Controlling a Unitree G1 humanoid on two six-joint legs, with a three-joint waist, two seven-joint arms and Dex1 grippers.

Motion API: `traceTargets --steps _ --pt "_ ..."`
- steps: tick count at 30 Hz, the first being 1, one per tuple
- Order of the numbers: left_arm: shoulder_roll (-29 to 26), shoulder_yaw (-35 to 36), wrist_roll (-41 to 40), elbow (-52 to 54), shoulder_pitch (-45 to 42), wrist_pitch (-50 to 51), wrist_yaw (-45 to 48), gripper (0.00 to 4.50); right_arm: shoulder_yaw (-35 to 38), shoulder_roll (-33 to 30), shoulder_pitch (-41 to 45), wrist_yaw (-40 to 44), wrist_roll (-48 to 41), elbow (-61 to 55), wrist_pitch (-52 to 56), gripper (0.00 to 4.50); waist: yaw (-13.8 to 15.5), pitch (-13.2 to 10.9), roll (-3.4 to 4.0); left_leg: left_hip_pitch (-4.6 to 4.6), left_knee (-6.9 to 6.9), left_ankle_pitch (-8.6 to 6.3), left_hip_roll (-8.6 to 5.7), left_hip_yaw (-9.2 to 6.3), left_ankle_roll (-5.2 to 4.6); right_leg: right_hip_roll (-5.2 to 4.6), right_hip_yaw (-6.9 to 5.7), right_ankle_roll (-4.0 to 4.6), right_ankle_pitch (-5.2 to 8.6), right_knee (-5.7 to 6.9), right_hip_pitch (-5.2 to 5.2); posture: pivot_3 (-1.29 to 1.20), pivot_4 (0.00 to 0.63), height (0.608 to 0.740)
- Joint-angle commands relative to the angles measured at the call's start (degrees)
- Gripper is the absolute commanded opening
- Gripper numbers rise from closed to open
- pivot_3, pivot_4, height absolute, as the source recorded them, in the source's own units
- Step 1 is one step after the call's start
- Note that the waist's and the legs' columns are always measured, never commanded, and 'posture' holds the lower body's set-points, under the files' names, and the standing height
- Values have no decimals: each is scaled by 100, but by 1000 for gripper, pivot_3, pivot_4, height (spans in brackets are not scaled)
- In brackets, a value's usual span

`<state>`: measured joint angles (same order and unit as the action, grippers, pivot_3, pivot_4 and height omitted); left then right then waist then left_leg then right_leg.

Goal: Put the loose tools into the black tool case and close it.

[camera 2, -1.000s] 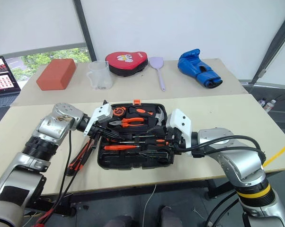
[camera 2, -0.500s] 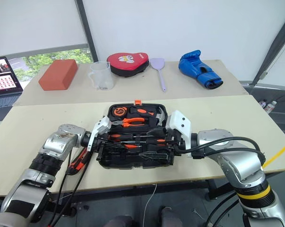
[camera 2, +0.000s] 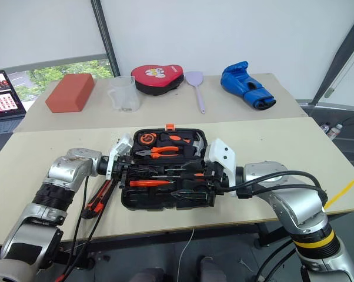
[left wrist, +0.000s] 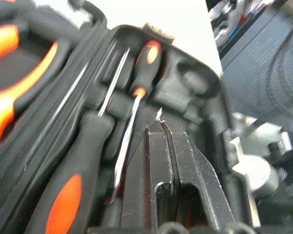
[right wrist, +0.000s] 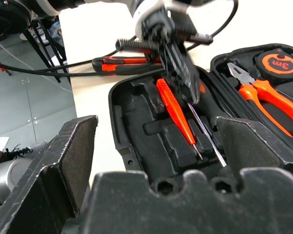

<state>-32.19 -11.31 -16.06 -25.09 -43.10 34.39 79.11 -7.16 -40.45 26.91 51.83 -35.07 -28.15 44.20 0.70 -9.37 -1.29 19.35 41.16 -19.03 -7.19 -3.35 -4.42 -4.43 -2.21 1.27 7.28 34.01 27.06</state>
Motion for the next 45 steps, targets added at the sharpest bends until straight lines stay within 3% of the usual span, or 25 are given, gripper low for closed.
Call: traceTargets --steps 1,15,26,29,33,38,42,45 --pt "14 -70 137 -155 4 -229 -22 49 93 25 46 -39 -95 -145 28 4500 0 0 0 0 0 0 0 0 0 0 0 0 0 0 0 0 150 740" --pt "-418 -190 229 570 702 -464 157 49 113 51 3 -88 -143 -178 69 4500 -19 5 8 -8 -15 0 1 0 0 1 3 1 1 -1 0 0 150 740" --pt "-192 301 -126 771 580 -561 -236 49 92 71 35 -44 -128 -148 45 4500 9 5 6 -5 -8 0 0 0 0 0 0 0 0 0 -2 0 150 740" --pt "-264 270 -50 992 752 -668 -305 49 81 91 33 -43 -137 -160 42 4500 8 5 7 -5 -9 0 0 0 0 0 0 0 0 -1 -2 0 150 740" --pt "-622 908 -401 1782 1085 -225 -602 49 139 174 203 -19 -211 -32 67 4500 -19 3 5 -4 -13 0 1 0 0 1 1 0 0 -2 1 0 150 740" --pt "-1353 2302 -763 3108 2269 308 -1204 1389 209 142 519 282 -415 193 83 4500 -96 2 7 -6 -24 0 4 1 1 6 3 3 2 -2 8 0 150 740" --pt "-1750 3675 -651 4089 4066 535 -1635 2846 22 21 714 758 -350 334 -53 4500 -162 0 11 -15 -49 -2 5 3 3 14 2 4 3 -1 16 0 150 740" --pt "-1780 4152 -548 4573 5006 556 -1869 3950 -89 -35 742 1026 -276 373 -142 4500 -78 -2 11 -17 -51 -10 2 -1 19 11 -9 7 5 -4 12 0 150 740"
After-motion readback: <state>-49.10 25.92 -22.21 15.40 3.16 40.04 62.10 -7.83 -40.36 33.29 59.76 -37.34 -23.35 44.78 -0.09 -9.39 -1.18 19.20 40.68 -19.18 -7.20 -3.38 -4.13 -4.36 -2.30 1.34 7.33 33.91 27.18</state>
